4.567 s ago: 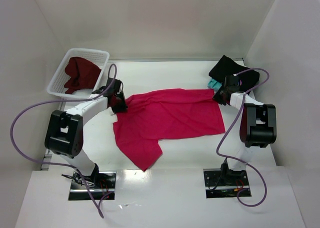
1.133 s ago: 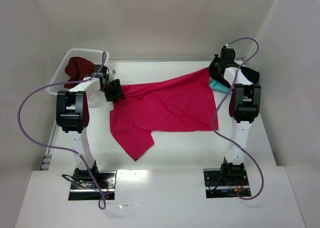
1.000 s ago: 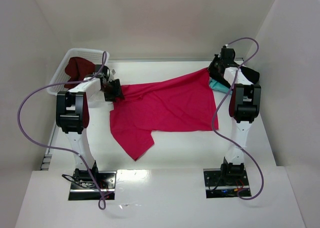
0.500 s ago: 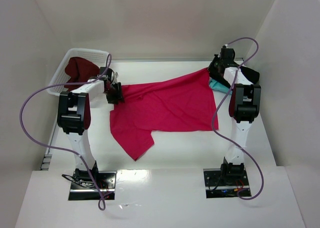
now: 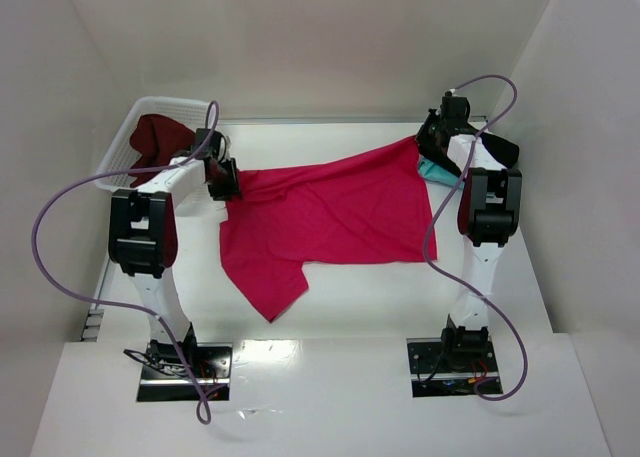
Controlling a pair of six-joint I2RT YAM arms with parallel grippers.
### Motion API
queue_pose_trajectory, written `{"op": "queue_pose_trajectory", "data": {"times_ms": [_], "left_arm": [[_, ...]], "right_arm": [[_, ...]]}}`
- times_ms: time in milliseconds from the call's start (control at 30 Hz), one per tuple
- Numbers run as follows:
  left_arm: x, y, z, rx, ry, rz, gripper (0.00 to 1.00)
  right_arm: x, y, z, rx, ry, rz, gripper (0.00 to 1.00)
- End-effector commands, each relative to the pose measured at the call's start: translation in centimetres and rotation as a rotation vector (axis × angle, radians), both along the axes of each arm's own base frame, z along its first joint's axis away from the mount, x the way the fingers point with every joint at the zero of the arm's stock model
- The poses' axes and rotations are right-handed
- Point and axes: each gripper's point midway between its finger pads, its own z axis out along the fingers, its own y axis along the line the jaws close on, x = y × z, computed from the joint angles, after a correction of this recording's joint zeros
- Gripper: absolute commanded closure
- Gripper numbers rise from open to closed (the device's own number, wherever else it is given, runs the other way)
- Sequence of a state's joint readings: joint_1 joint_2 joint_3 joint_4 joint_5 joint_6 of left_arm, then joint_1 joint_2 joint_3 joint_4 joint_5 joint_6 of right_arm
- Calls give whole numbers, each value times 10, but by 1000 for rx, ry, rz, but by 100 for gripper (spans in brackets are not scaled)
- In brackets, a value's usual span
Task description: Fold and stack the t-shirts
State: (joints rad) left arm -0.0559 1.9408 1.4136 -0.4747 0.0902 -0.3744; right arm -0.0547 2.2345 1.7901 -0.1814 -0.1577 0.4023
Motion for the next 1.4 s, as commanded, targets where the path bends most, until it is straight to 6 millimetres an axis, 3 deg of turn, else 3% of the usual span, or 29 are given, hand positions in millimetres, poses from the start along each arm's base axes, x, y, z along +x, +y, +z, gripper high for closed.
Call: {"op": "queue_pose_trajectory", "data": {"times_ms": [0,433,900,1200,1367], "left_arm": [[0,-5,6,-2,-14,2,58],[-7,-18,-9,-2,25,-29,50],[-15,-5,-29,63,75,12,51],[-14,-5,-35,57,65,41,63],[-12,-9,-34,52,57,40,79]], "right_arm": [[10,2,12,-17,-39,7,100],[11,0,12,-30,-40,5,100],[11,0,7,-30,-31,5,100],[11,0,7,-30,-31,5,100],[11,0,7,-30,-31,5,100]]}}
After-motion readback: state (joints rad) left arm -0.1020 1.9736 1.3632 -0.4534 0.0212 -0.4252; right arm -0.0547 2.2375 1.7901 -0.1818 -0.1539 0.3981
